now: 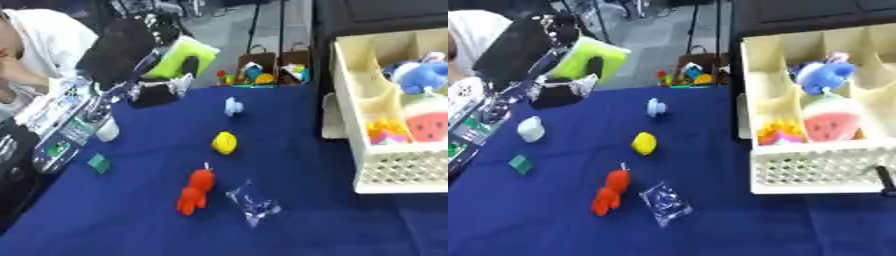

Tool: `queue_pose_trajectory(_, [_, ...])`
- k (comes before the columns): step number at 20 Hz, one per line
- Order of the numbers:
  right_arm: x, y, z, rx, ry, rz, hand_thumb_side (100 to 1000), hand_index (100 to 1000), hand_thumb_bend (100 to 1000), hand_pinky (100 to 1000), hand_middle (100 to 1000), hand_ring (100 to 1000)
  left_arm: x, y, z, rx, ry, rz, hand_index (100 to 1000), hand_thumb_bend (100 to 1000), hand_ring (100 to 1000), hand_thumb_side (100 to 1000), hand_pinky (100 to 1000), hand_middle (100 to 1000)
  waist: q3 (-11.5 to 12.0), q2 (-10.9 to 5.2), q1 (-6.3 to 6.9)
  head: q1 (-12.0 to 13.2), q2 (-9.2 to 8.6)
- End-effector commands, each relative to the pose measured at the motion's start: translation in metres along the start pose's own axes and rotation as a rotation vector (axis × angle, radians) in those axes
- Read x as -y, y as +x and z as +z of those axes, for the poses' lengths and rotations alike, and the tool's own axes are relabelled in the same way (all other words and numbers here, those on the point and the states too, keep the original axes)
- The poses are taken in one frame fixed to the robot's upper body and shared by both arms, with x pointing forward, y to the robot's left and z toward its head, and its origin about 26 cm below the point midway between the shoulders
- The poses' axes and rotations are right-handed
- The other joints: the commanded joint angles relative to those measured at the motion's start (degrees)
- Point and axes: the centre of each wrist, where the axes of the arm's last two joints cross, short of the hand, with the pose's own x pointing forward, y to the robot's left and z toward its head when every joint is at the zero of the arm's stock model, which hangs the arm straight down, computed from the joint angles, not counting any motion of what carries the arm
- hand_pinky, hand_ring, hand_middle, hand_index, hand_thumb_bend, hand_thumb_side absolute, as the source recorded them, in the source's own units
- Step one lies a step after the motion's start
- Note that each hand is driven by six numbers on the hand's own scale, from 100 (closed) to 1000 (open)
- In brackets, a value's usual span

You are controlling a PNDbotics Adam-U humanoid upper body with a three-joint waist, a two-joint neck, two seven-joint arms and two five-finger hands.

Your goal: Pick up objects from table and place into drawer.

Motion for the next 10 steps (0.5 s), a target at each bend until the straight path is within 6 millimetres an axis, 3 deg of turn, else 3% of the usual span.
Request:
queue_pose_trajectory(1, [0.001, 0.002, -0.008, 0.025, -0.009, -0.012, 888, 751, 100, 682, 604, 661, -0.029, 0.008, -0.007, 0.061, 0.047, 0.0, 675, 100, 713, 373, 526, 546, 0.1, -2.1, -0.13, -0.1, 1.38])
queue_pose_trajectory(10, [0.0, 0.002, -0.009, 0.015, -0.004, -0.023, 887, 750, 100, 679, 607, 659, -0.046, 0.02, -0.017, 0.15, 0.119, 0.086, 673, 100, 710, 395, 528, 543, -0.4, -4.59, 1.07, 0.7, 4.23])
